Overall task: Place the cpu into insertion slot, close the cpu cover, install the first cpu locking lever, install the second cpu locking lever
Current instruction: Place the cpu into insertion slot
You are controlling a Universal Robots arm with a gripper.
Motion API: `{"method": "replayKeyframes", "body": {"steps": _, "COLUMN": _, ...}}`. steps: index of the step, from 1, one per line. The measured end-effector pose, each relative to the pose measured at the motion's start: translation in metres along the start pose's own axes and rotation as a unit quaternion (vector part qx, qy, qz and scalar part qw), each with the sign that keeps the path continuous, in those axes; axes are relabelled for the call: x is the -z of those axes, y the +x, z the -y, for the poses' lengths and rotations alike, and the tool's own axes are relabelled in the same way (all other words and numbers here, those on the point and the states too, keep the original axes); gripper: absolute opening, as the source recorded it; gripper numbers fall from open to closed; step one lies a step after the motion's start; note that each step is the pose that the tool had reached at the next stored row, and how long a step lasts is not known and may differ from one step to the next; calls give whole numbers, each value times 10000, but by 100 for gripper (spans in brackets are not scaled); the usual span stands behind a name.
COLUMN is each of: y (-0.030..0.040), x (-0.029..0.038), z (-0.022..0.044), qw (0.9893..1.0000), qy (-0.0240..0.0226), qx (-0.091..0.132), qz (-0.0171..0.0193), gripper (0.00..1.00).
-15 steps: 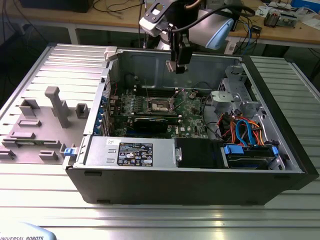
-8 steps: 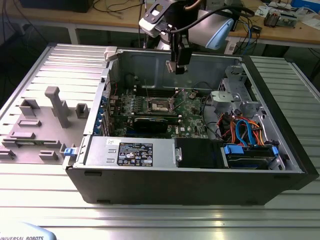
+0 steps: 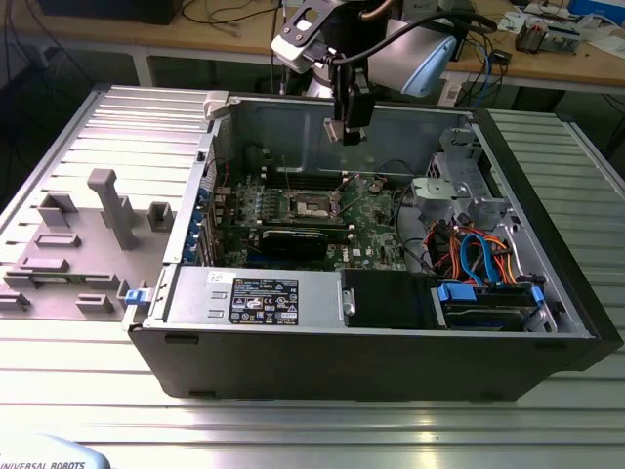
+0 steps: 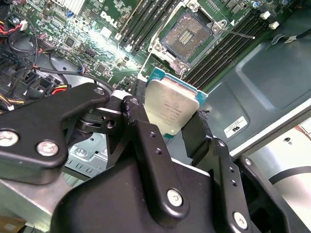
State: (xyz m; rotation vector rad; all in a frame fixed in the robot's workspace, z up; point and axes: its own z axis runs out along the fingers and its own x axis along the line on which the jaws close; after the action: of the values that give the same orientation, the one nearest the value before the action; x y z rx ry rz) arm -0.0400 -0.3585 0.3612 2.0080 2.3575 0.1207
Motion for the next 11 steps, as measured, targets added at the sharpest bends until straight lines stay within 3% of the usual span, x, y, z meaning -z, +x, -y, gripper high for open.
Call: {"method": "replayKeyframes", "body": {"steps": 11, "y": -1, "x": -36, "z": 3, "qw": 10000, "qy": -2, "qx": -74, "qz": 6, "gripper": 54}}
